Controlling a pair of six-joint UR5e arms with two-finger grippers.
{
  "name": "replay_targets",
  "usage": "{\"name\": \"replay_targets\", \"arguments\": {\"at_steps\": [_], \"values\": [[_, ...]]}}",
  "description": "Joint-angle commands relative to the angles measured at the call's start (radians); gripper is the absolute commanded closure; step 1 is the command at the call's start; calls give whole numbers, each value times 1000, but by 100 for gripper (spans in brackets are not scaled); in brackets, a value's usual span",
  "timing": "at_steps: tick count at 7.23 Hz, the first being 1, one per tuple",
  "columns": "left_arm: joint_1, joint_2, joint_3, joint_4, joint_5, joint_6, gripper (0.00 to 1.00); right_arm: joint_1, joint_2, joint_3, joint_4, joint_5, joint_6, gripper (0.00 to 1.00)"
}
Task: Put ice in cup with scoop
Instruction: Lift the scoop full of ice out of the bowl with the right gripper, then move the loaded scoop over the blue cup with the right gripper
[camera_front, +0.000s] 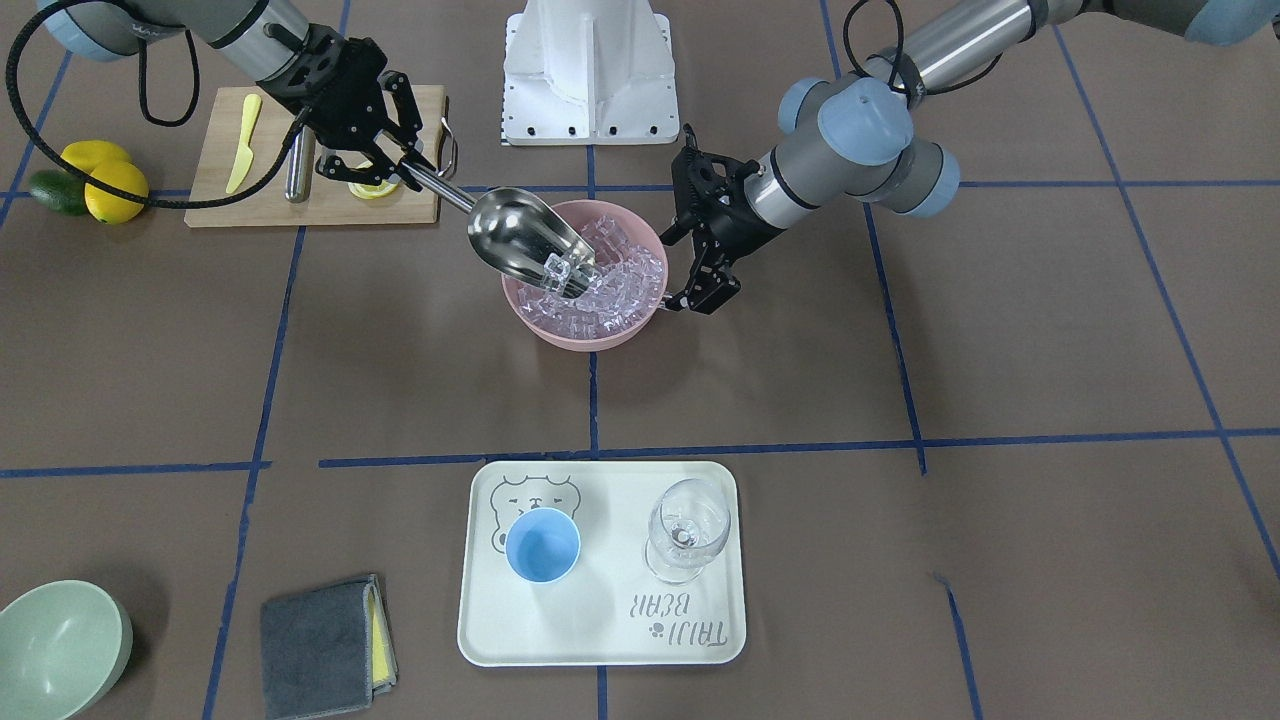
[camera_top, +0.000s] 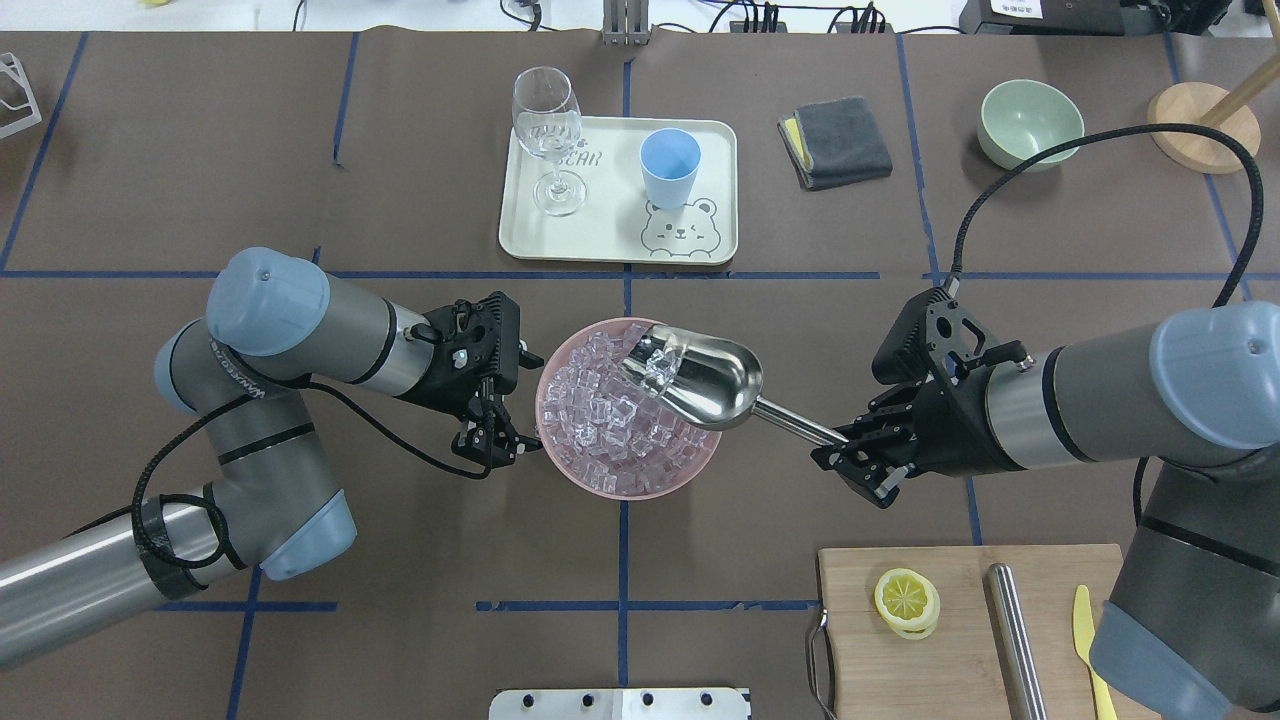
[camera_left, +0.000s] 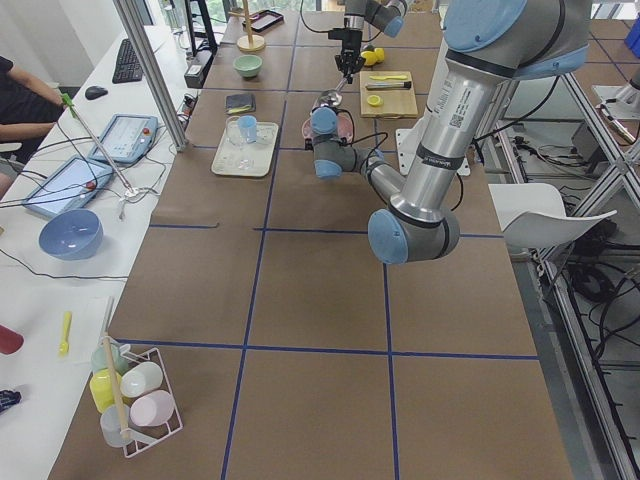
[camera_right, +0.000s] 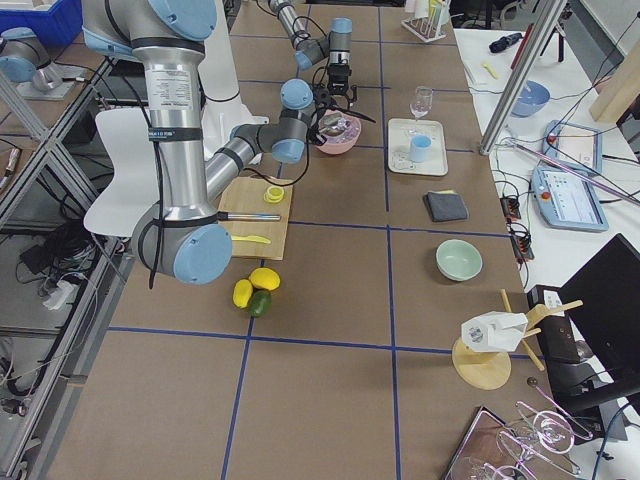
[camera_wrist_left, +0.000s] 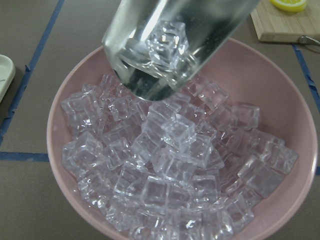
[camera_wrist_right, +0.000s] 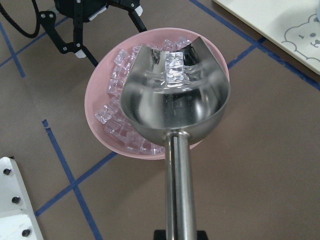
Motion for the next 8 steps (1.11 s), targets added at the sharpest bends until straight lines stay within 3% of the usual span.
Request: {"name": "replay_targets", "arguments": {"at_steps": [1,5,8], "values": [[-1,2,-7,3,-1,0,0,1,-6,-9,46,-17,44,100],[-7,6,-6,2,-36,0,0,12,22,-19,8,-105,182,100],[-8,9,-6,2,-36,0,0,110,239,-31,-371,-97,168,100]]}}
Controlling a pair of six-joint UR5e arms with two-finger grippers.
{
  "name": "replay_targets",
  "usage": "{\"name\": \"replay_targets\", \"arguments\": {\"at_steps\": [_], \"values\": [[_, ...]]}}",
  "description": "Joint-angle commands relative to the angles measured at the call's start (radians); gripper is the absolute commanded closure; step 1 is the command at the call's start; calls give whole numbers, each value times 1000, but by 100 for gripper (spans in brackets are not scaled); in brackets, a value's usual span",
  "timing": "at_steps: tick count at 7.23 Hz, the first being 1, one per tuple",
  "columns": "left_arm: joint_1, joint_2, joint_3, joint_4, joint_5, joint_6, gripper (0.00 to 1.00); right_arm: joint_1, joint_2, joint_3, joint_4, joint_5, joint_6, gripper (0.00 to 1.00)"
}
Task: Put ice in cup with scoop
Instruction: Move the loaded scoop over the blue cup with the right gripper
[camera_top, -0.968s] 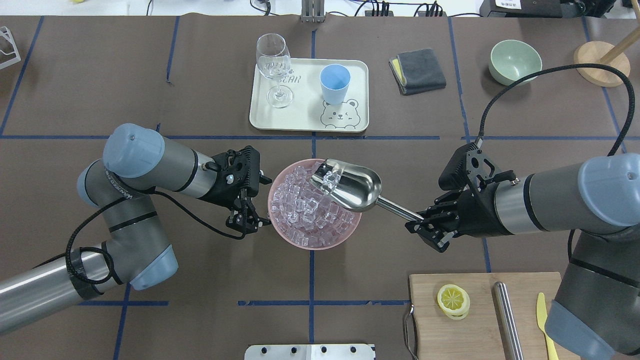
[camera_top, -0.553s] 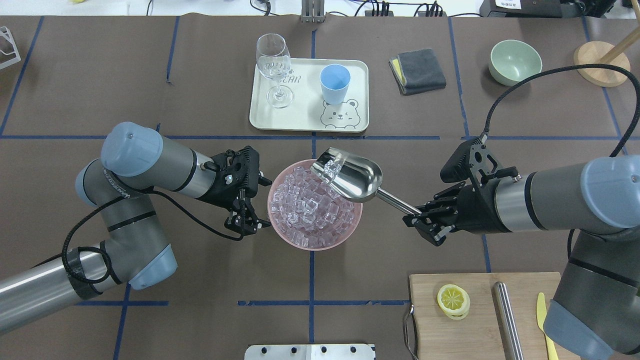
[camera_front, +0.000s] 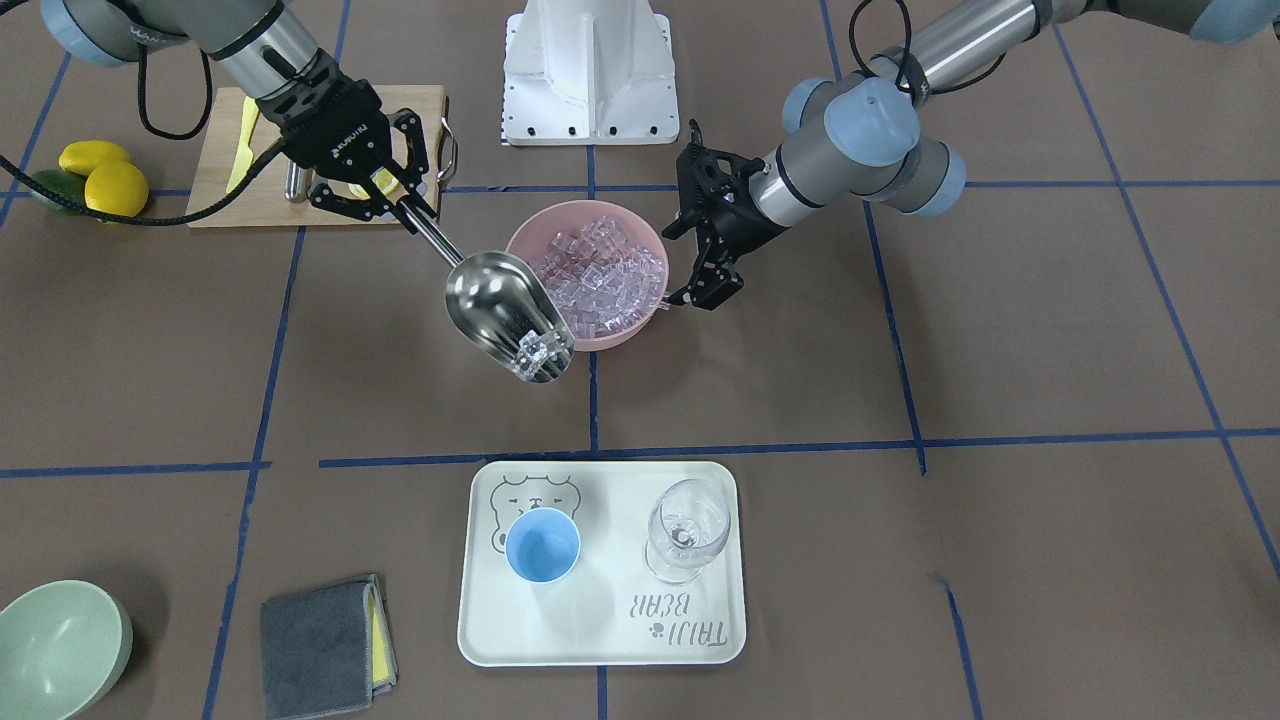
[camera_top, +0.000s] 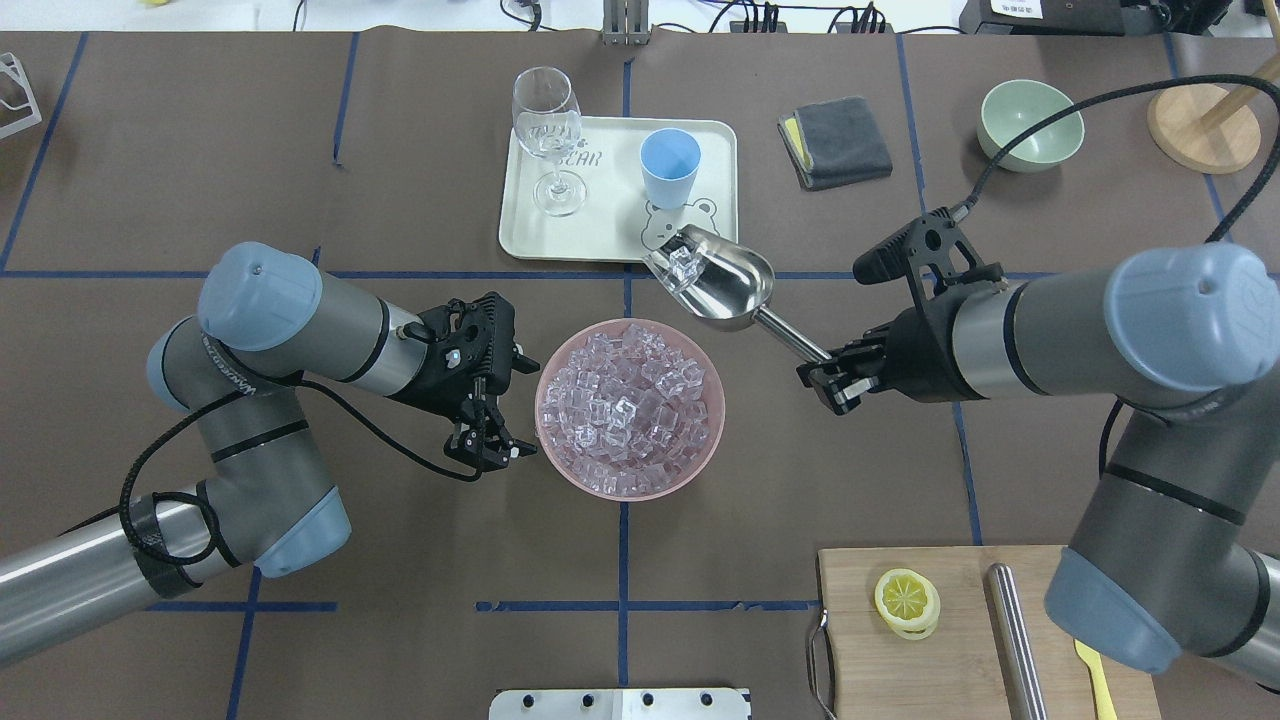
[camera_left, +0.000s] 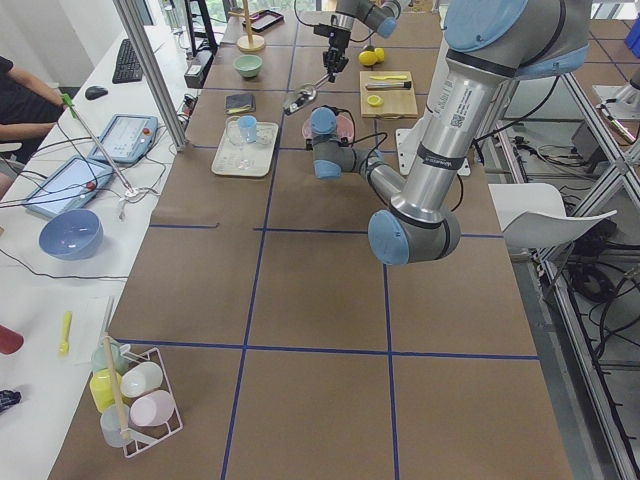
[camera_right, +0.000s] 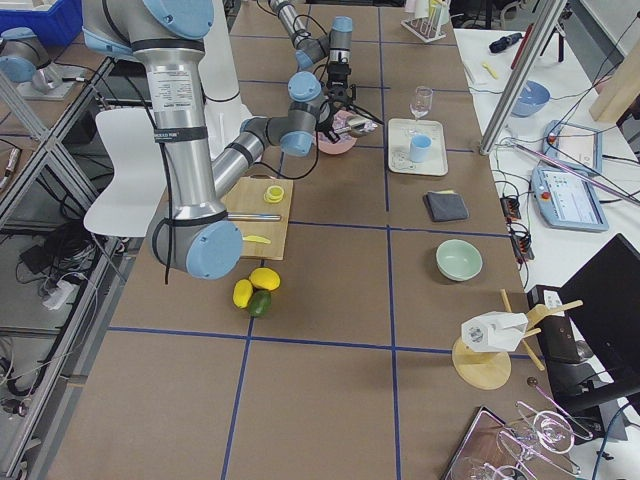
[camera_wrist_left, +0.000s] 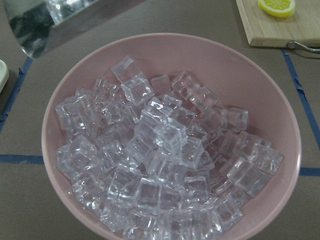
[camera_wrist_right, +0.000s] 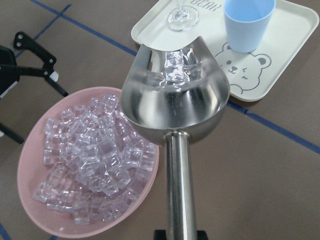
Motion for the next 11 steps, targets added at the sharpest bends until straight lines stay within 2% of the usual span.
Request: {"name": "replay_targets", "arguments": {"at_steps": [1,2,6,8,9,11], "values": [[-2,1,0,0,0,0,0,42,160,-35,-235,-6,5,100],[-1,1,0,-2,0,0,0,51,202,-50,-309,-9,0,100],[1,1,0,-3,0,-1,0,82,322,-173,-412,-9,14,100],[-1,1,0,-3,1,-1,0,93,369,-175,-527,10,14,100],[-1,1,0,-3,0,-1,0,112,408,-175,-609,61,16,100],[1,1,0,-3,1,-1,0,117,429,-185,-624,76,31,100]]}}
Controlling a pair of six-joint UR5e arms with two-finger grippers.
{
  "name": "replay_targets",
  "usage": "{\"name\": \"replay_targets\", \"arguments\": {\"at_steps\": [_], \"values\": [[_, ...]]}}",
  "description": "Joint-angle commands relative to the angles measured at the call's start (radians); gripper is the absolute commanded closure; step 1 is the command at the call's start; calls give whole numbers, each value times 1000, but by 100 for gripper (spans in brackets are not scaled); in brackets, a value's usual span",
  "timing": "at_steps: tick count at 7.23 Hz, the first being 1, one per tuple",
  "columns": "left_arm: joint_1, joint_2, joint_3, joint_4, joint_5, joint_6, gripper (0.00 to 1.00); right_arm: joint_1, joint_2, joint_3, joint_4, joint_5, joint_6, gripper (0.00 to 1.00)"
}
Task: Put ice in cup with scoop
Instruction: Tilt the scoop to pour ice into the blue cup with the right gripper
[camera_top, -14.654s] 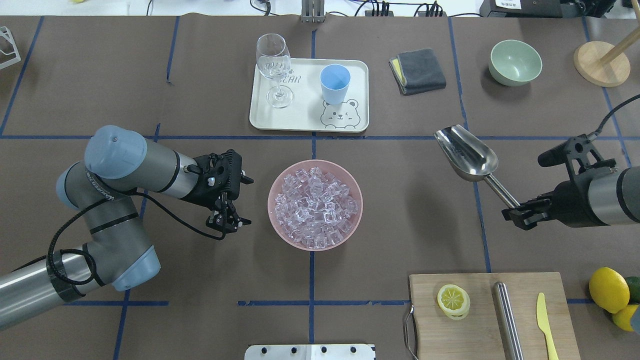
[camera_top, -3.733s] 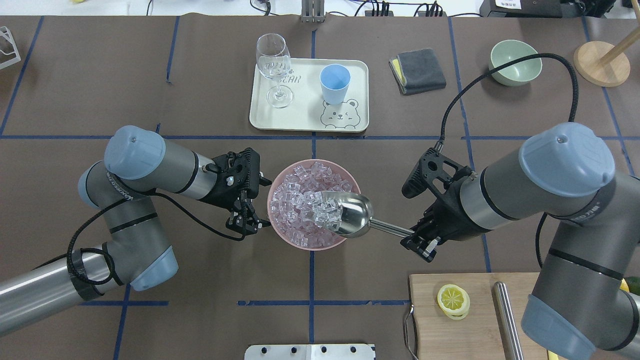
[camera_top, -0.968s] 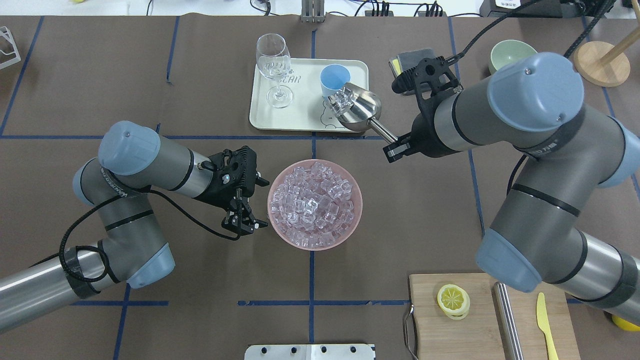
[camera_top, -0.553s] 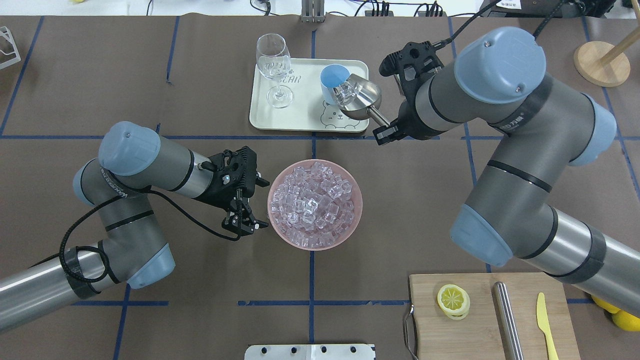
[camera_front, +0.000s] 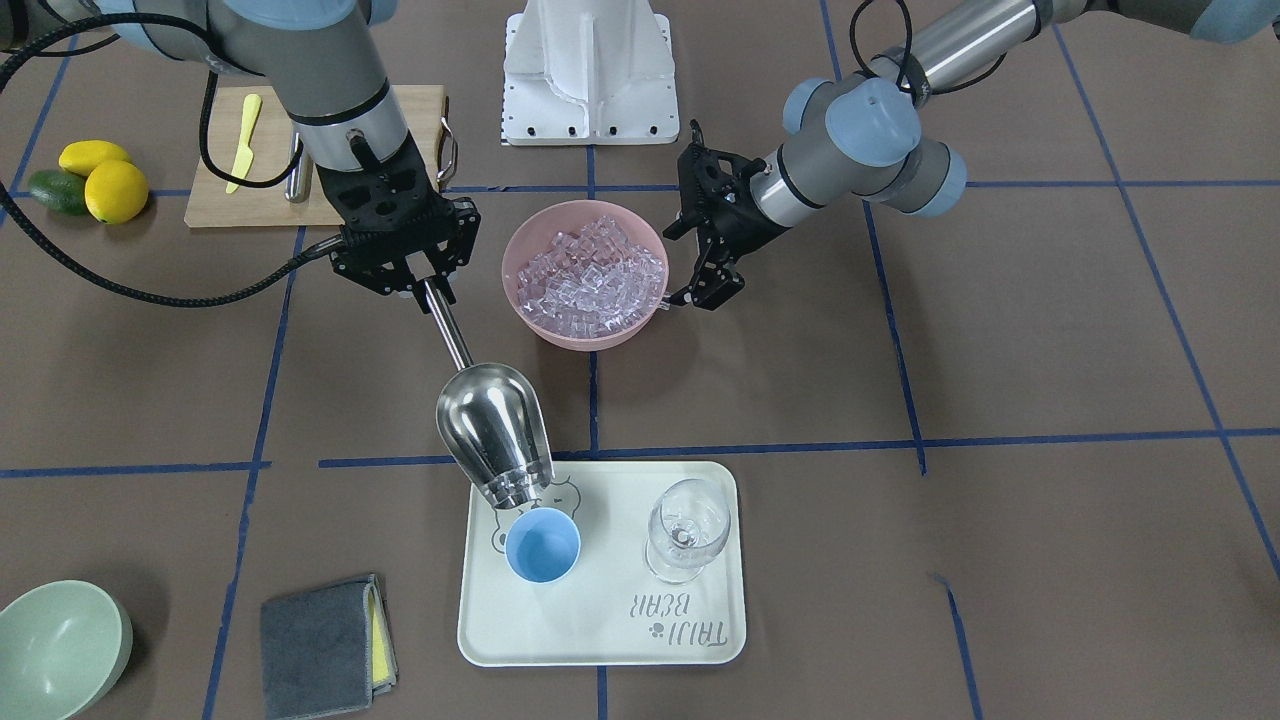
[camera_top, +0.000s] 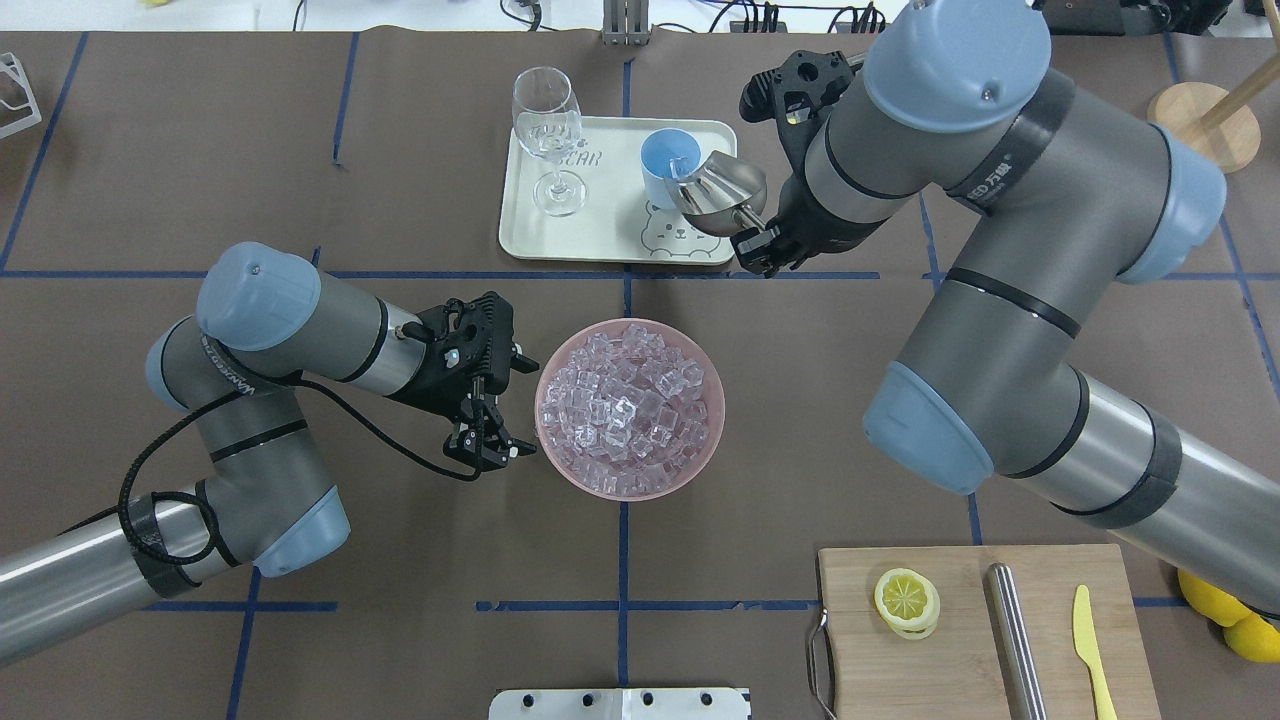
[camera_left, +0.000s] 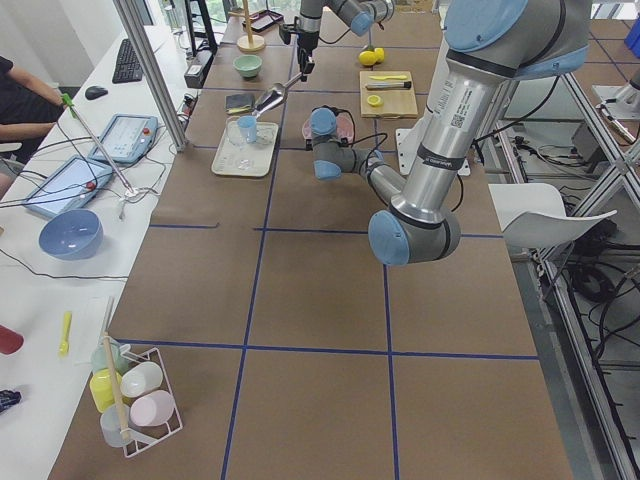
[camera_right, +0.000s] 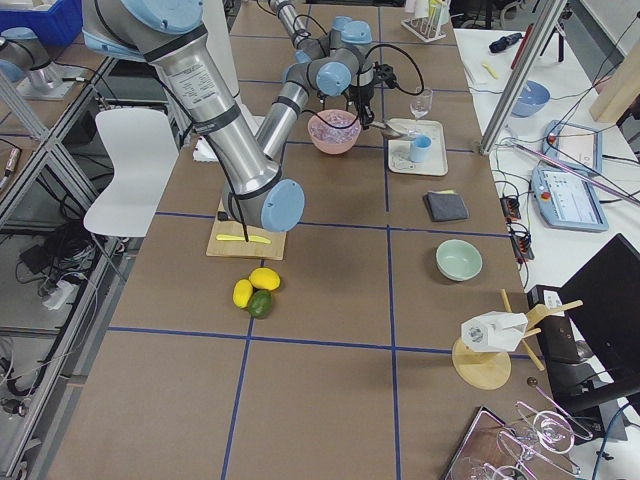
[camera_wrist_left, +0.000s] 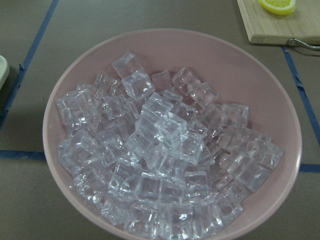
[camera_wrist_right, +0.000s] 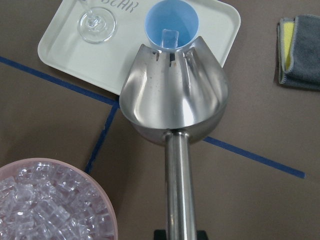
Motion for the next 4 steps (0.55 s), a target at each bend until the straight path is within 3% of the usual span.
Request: {"name": "replay_targets", "arguments": {"at_steps": [1,4], "values": [[1,0,0,0,1,0,0,12,45,-40,-9,13,48,100],[-12,2,-2,0,1,-3,0,21,-31,32,-9,22,129,100]]}}
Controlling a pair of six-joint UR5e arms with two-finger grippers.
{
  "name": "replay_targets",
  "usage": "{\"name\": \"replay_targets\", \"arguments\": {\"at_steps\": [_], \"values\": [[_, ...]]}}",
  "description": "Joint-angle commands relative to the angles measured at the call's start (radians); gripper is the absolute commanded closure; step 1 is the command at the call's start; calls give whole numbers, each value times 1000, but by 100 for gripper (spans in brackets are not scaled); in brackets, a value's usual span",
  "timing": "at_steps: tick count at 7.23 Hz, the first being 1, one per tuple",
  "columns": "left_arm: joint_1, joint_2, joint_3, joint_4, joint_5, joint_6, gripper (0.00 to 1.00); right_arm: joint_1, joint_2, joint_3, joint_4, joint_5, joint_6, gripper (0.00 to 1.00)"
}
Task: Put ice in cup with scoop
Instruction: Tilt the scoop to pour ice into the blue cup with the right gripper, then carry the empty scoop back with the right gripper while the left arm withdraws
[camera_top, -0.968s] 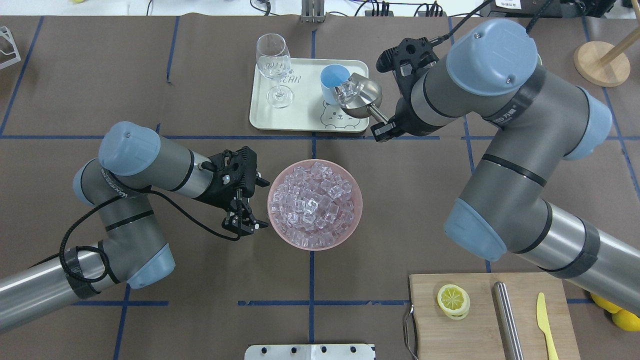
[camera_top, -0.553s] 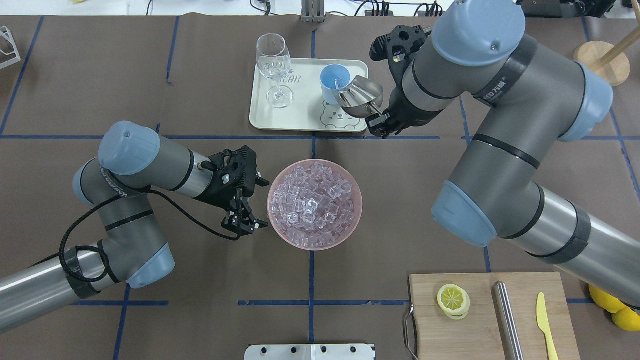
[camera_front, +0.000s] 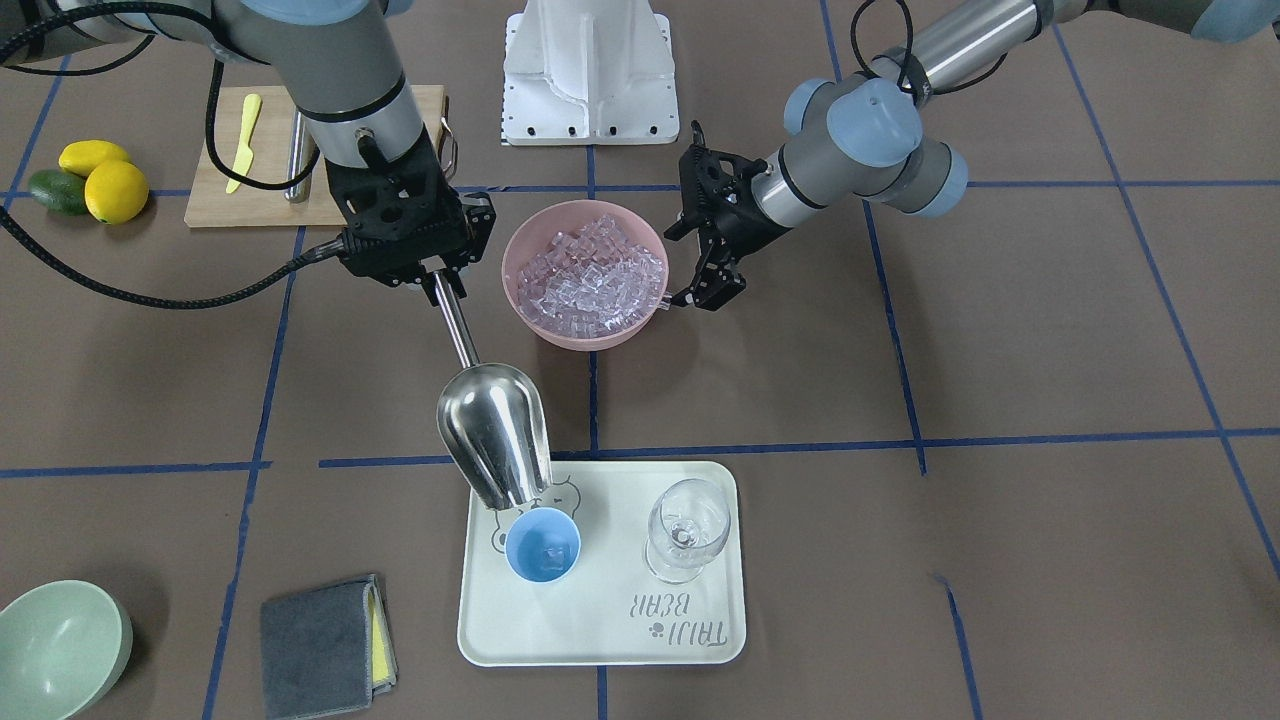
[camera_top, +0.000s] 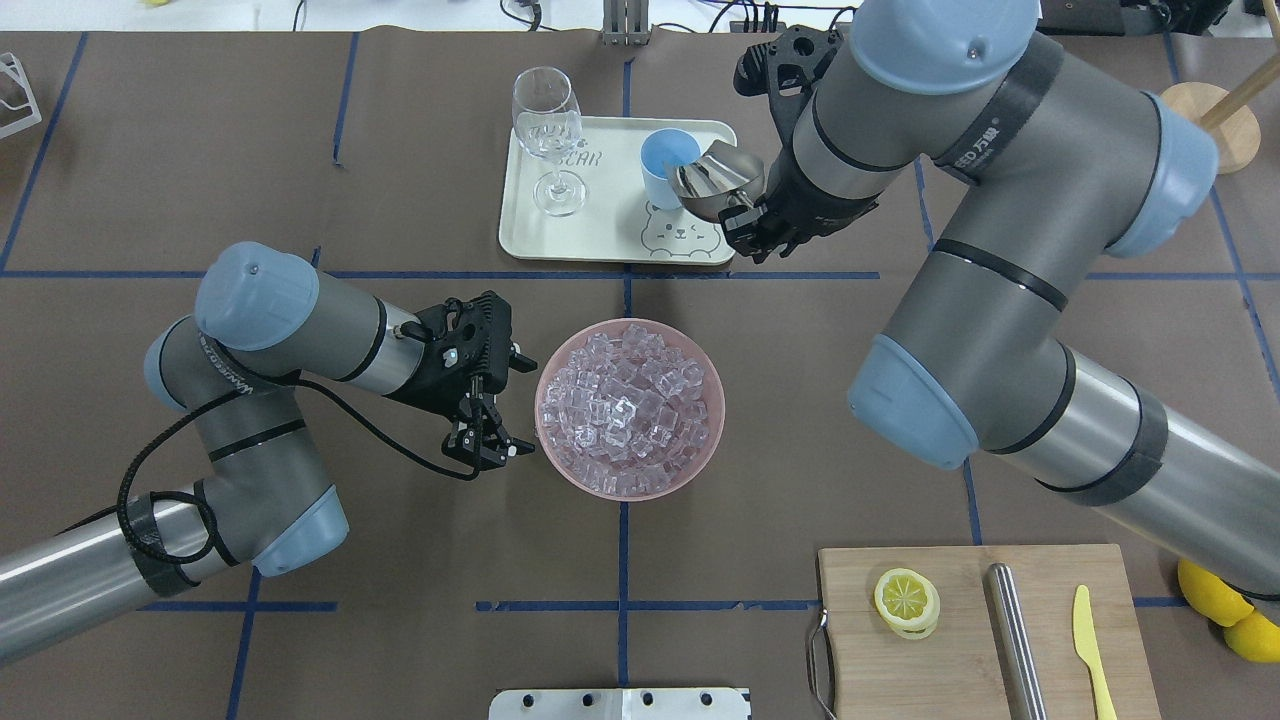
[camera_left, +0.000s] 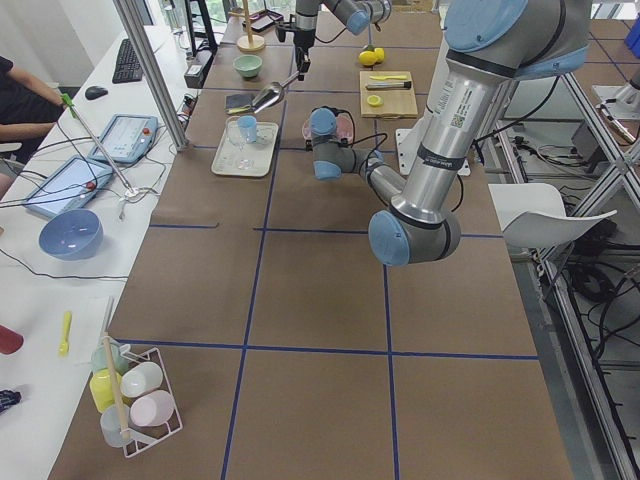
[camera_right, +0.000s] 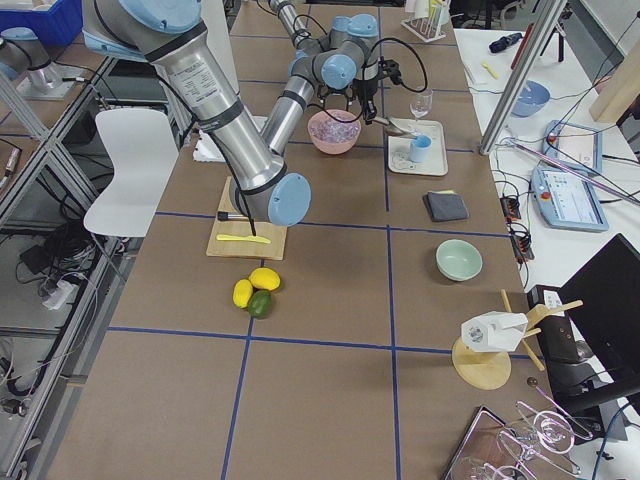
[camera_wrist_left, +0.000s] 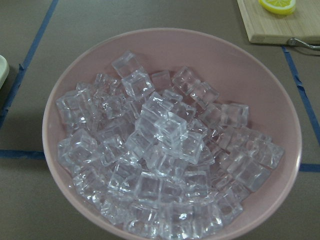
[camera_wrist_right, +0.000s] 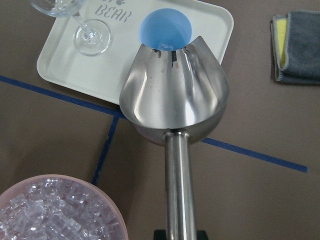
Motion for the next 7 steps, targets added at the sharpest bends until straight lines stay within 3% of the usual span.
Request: {"name": "replay_targets", "arguments": {"at_steps": [1,4,7], "values": [[-16,1,-1,0,0,-63,0,6,-103,89,0,-3,137,100],[-91,0,-1,-9,-2,-70,0,10,-314,229,24,-47,250,100],[-183,3,-1,-9,11,-62,0,10,-576,234,310,-75,279,100]]}}
